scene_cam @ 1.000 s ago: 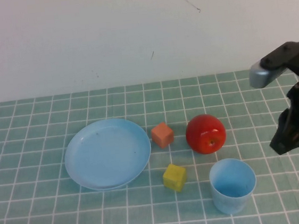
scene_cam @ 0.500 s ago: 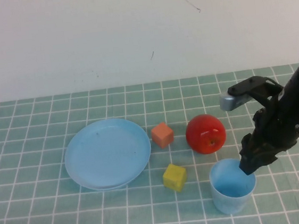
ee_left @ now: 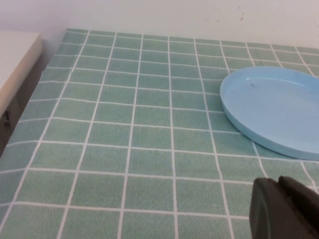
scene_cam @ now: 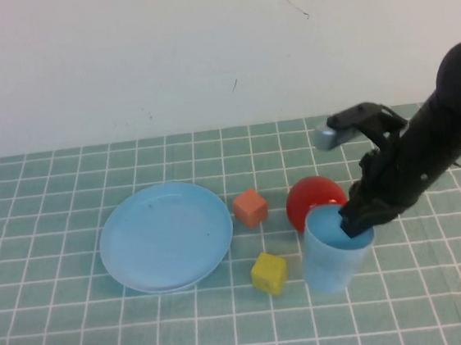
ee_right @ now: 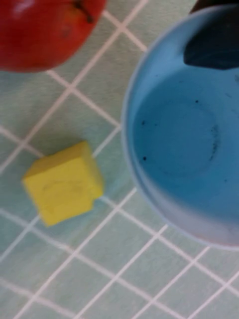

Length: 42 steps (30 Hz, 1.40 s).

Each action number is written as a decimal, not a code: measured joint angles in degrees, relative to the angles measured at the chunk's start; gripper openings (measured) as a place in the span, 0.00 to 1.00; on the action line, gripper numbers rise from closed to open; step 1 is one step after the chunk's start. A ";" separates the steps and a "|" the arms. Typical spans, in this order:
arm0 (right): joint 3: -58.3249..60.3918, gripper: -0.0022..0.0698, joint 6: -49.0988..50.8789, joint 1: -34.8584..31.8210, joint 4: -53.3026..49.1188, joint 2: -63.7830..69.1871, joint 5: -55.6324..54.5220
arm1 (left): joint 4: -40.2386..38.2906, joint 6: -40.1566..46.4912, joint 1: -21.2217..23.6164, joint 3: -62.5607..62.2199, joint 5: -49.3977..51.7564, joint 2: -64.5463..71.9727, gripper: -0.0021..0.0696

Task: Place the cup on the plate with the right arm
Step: Pick up the cup from the table, then place the cup on the plate

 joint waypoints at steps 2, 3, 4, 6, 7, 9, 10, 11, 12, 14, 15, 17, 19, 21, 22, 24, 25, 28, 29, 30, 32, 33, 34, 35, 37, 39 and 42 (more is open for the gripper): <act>-3.83 0.06 0.00 0.13 0.97 0.00 1.74 | 0.00 0.00 0.00 0.00 0.00 0.00 0.03; -5.94 0.06 0.00 0.35 1.08 0.00 2.58 | 0.00 0.00 0.00 0.00 0.00 0.00 0.03; -8.10 0.06 0.00 0.62 1.19 0.00 3.38 | 0.00 0.00 0.00 0.00 0.00 0.00 0.03; -11.96 0.06 0.00 1.70 1.19 0.00 4.34 | 0.00 0.00 0.00 0.00 0.00 0.00 0.03; -14.06 0.06 0.00 2.40 1.29 0.00 4.60 | 0.00 0.00 0.00 0.00 0.00 0.00 0.03; -17.88 0.06 0.00 3.97 1.41 0.40 5.18 | 0.00 0.00 0.00 0.00 0.00 0.00 0.03; -20.12 0.06 -0.11 4.94 1.41 0.98 5.47 | 0.00 0.00 0.00 0.00 0.00 0.00 0.03; -22.41 0.06 -0.28 5.73 1.53 1.72 5.76 | 0.00 0.00 0.00 0.00 0.00 0.00 0.03; -24.74 0.06 -0.75 6.74 1.74 2.93 6.21 | 0.00 0.00 0.00 0.00 0.00 0.00 0.03; -28.86 0.06 -1.31 8.76 1.85 5.88 7.10 | 0.00 0.00 0.00 0.00 0.00 0.00 0.03; -31.11 0.06 -1.42 9.69 1.85 7.84 7.44 | 0.00 0.00 0.00 0.00 0.00 0.00 0.03; -35.13 0.06 -1.51 11.18 1.85 11.74 7.94 | 0.00 0.00 0.00 0.00 0.00 0.00 0.03; -39.53 0.06 -1.65 12.36 1.85 16.25 8.34 | 0.00 0.00 0.00 0.00 0.00 0.00 0.03; -44.04 0.06 -1.65 12.92 1.85 20.67 8.58 | 0.00 0.00 0.00 0.00 0.00 0.00 0.03; -46.30 0.06 -1.65 13.17 1.85 22.76 8.87 | 0.00 -0.11 0.00 0.00 0.00 0.00 0.03; -50.30 0.06 -1.65 13.17 1.85 26.33 9.90 | 0.00 -0.11 0.00 0.00 0.00 0.00 0.03; -52.38 0.06 -1.65 13.17 1.85 28.17 10.55 | 0.00 -0.11 0.00 0.00 0.00 0.00 0.03; -57.32 0.06 -1.65 13.17 1.75 32.59 12.65 | 0.00 -0.11 0.00 0.00 0.00 0.00 0.03; -58.70 0.06 -1.65 13.17 1.60 33.82 13.49 | 0.00 -0.11 0.00 0.00 0.00 0.00 0.03; -59.66 0.06 -1.65 13.17 1.33 34.85 14.07 | 0.00 -0.11 0.00 0.00 0.00 0.00 0.03; -60.97 0.07 -1.09 13.17 0.78 36.12 14.97 | 0.00 -0.11 0.00 0.00 0.00 0.00 0.03; -61.40 0.08 -0.94 13.17 0.61 36.26 15.39 | 0.00 -0.11 0.00 0.00 0.00 0.00 0.03; -61.51 0.10 -0.69 13.17 0.48 36.41 15.50 | 0.00 -0.11 0.00 0.00 0.00 0.00 0.03; -61.65 0.13 -0.58 13.17 0.40 36.49 15.58 | 0.00 -0.11 0.00 0.00 0.00 0.00 0.03; -62.15 0.19 -0.36 13.17 0.25 36.49 16.05 | 0.00 -0.11 0.00 0.00 0.00 0.00 0.03; -62.96 0.26 -0.23 13.17 -0.04 36.49 16.62 | 0.00 -0.11 0.00 0.00 0.00 0.00 0.03; -64.93 0.31 0.31 13.17 -0.67 36.49 18.06 | 0.00 -0.11 0.00 0.00 0.00 0.00 0.03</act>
